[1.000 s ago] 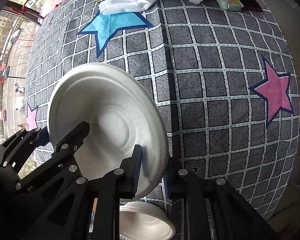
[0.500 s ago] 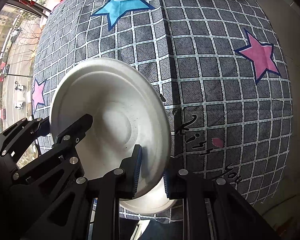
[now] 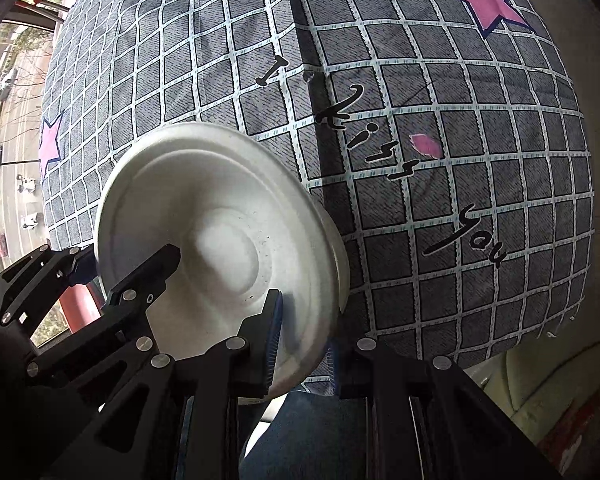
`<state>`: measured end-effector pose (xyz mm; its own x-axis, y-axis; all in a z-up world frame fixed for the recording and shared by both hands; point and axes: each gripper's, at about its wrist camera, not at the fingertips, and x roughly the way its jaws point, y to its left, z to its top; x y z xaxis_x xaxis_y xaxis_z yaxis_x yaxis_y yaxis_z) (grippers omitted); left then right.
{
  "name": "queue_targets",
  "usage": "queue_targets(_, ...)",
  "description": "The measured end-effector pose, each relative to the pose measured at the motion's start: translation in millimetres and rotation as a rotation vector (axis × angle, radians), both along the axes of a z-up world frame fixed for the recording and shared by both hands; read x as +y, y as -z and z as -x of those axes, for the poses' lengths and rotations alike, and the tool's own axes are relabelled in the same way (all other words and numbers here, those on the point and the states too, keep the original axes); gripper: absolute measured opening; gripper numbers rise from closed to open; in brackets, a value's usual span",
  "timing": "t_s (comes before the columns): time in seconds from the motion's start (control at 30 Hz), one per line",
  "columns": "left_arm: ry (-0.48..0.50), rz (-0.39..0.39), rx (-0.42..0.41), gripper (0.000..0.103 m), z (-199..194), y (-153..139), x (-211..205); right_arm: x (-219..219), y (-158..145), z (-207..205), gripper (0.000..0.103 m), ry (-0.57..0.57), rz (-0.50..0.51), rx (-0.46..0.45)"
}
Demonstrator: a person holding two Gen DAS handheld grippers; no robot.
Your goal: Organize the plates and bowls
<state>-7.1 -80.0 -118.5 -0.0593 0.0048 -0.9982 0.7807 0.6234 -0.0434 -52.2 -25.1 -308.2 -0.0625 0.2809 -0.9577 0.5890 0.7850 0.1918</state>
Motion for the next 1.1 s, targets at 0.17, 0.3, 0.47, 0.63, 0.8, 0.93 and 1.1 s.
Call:
queue_targets(0.17,0.013,0.013,-0.025,0.072,5.3,-5.6,11.7,8.2,9.6,4.4,0.021,0.001,0.025,0.014)
queue_targets(0.3,-0.005,0.026,-0.057,0.081,3.2,-16.0,21.2,3.6,3.6,31.7,0.034,0.012,0.030,0.010)
queue_targets(0.47,-0.066,0.019,-0.049,0.086,-4.4,-18.4,33.2,-4.0,0.6,43.8,0.072,0.056,0.063,-0.012)
queue_targets(0.63,-0.091,0.035,-0.052,0.103,-4.9,-20.2,35.9,-16.2,-7.1,52.0,0.095,0.116,0.063,-0.045)
queue_targets(0.8,-0.079,0.028,-0.048,0.103,-2.0,-19.7,34.4,-24.3,-13.9,54.8,0.102,0.151,0.042,-0.060)
queue_targets(0.93,-0.073,0.021,-0.045,0.103,0.8,-19.5,34.1,-28.1,-17.3,59.7,0.102,0.157,0.041,-0.051)
queue_targets(1.1,-0.085,0.005,-0.048,0.103,0.0,-16.9,34.3,-35.0,-23.1,69.6,0.102,0.168,0.045,-0.040)
